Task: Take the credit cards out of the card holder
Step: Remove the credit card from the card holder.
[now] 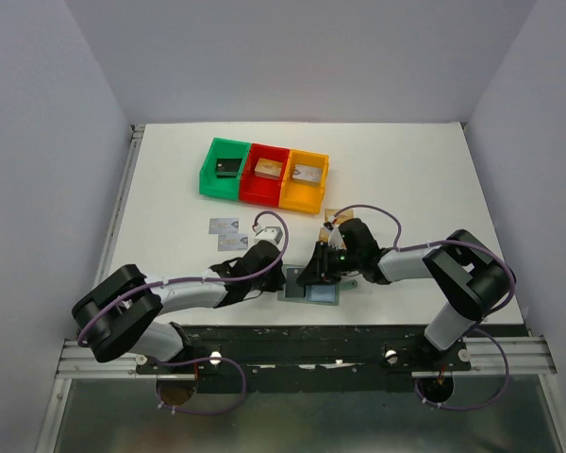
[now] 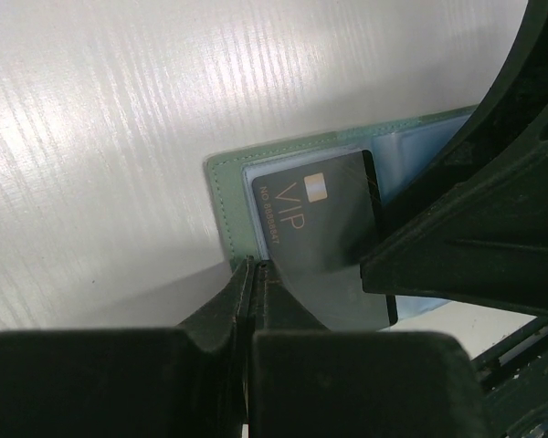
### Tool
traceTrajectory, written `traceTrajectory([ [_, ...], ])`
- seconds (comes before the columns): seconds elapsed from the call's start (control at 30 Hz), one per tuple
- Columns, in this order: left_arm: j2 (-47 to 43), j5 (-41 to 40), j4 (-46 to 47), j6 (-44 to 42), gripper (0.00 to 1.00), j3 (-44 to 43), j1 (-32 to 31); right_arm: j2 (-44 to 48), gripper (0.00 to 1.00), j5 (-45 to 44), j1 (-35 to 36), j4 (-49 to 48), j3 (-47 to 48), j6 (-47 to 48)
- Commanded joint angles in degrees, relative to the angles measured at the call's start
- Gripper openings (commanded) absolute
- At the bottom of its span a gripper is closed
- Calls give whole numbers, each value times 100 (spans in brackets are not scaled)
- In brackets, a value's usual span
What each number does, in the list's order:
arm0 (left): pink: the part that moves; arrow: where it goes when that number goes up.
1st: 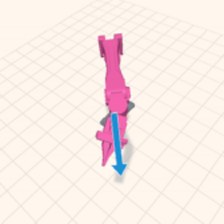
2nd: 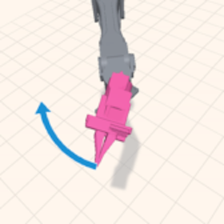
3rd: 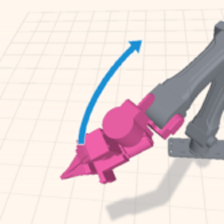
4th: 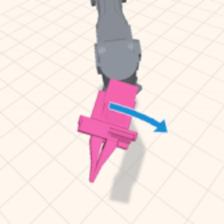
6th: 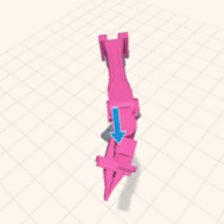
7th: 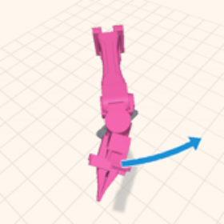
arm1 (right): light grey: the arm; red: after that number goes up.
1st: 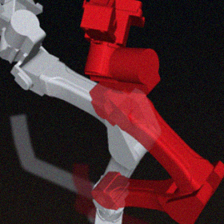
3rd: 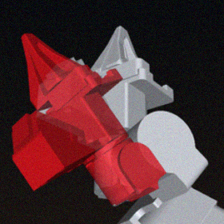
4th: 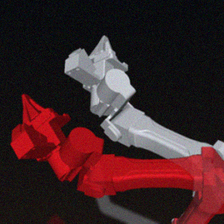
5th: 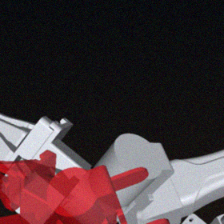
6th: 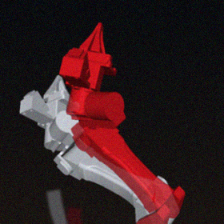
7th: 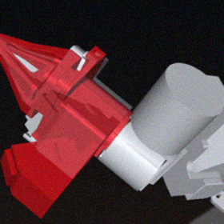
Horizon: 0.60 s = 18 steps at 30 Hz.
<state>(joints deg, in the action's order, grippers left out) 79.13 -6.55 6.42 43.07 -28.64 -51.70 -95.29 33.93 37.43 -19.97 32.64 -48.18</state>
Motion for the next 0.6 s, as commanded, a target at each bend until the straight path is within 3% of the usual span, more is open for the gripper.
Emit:
traceTrajectory([
  [0.0,15,154,-334,61,3,254,-6,-174,41,403,63,-999,-241,-375],
  [0.17,-213,101,-378,88,14,333,2,-341,41,553,63,-1703,-417,-666],
  [0.37,-513,-13,-545,35,29,324,2,-377,41,544,63,-1748,-425,-701],
  [0.57,-689,-119,-633,17,32,289,2,-377,41,535,71,-1747,-425,-692],
])
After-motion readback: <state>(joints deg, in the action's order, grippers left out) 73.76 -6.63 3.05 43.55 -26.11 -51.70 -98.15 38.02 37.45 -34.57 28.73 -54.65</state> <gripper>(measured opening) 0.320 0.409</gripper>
